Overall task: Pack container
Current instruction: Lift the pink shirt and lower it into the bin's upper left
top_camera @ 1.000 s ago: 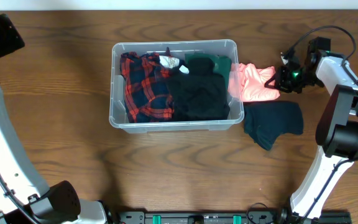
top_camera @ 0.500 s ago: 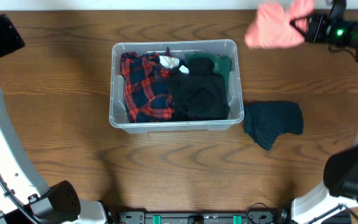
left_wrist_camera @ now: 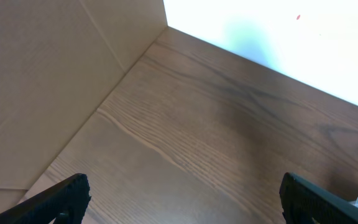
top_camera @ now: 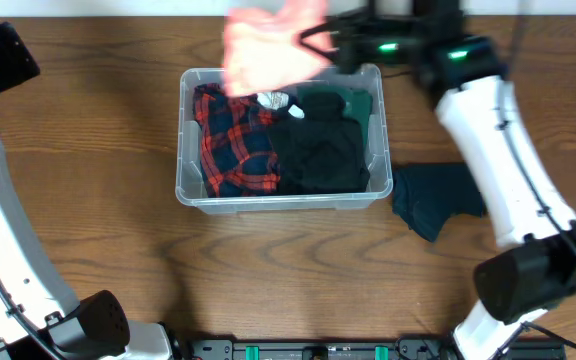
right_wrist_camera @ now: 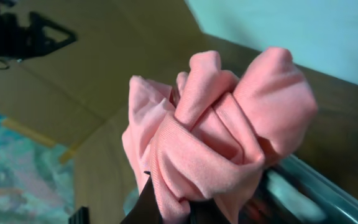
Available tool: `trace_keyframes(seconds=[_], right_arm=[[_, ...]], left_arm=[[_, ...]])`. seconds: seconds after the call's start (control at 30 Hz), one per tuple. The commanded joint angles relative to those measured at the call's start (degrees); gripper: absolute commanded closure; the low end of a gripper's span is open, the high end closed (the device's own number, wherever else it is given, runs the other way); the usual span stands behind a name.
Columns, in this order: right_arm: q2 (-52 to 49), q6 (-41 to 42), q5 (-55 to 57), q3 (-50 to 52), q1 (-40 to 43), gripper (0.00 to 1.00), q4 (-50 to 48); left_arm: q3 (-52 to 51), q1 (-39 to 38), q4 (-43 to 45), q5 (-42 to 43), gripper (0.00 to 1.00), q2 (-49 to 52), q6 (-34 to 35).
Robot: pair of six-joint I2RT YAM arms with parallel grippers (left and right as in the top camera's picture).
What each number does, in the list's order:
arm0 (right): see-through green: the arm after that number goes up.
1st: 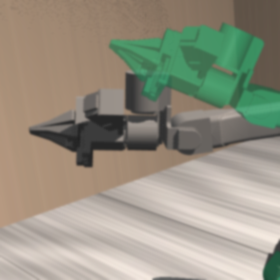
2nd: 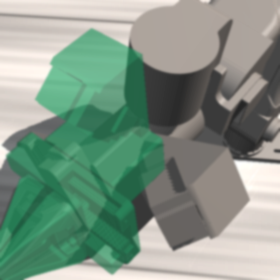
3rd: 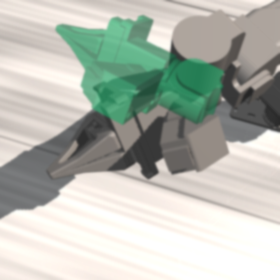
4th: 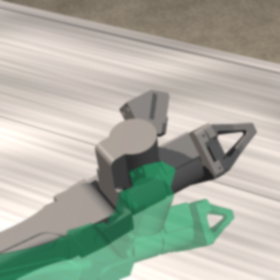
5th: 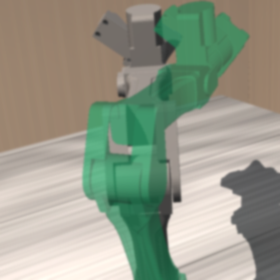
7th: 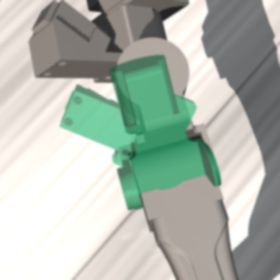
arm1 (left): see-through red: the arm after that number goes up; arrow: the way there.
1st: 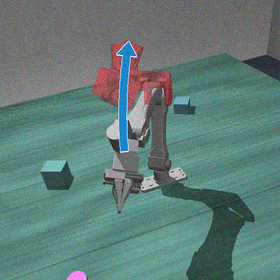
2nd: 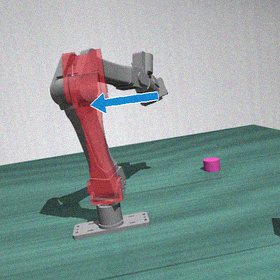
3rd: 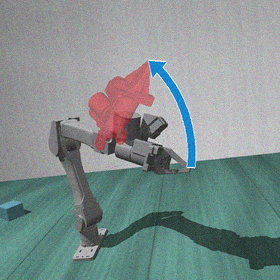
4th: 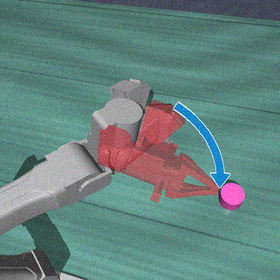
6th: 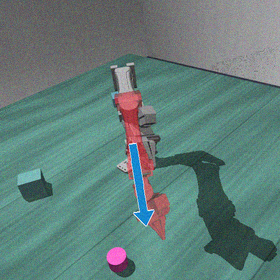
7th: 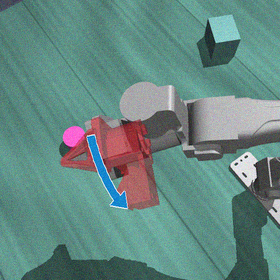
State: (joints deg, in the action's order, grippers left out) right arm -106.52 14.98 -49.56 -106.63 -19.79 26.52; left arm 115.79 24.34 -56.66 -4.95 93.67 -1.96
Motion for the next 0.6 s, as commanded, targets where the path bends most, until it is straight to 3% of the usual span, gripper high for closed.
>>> trace_keyframes(seconds=[0.0,0.13,0.57], right_arm=[[-0.28,10.16,7.76,-0.17,-5.4,0.99,-3.23],[-1.49,13.79,21.57,-0.17,-10.36,0.99,-1.81],[-18.64,18.88,32.26,-0.09,-14.45,0.99,-1.25]], left_arm=[[-0.28,0.24,-0.09,-0.68,0.02,0.44,-0.37],[-0.28,0.24,-0.09,-0.68,0.02,0.44,-0.37],[-0.28,0.24,-0.09,-0.68,0.02,0.44,-0.37]])
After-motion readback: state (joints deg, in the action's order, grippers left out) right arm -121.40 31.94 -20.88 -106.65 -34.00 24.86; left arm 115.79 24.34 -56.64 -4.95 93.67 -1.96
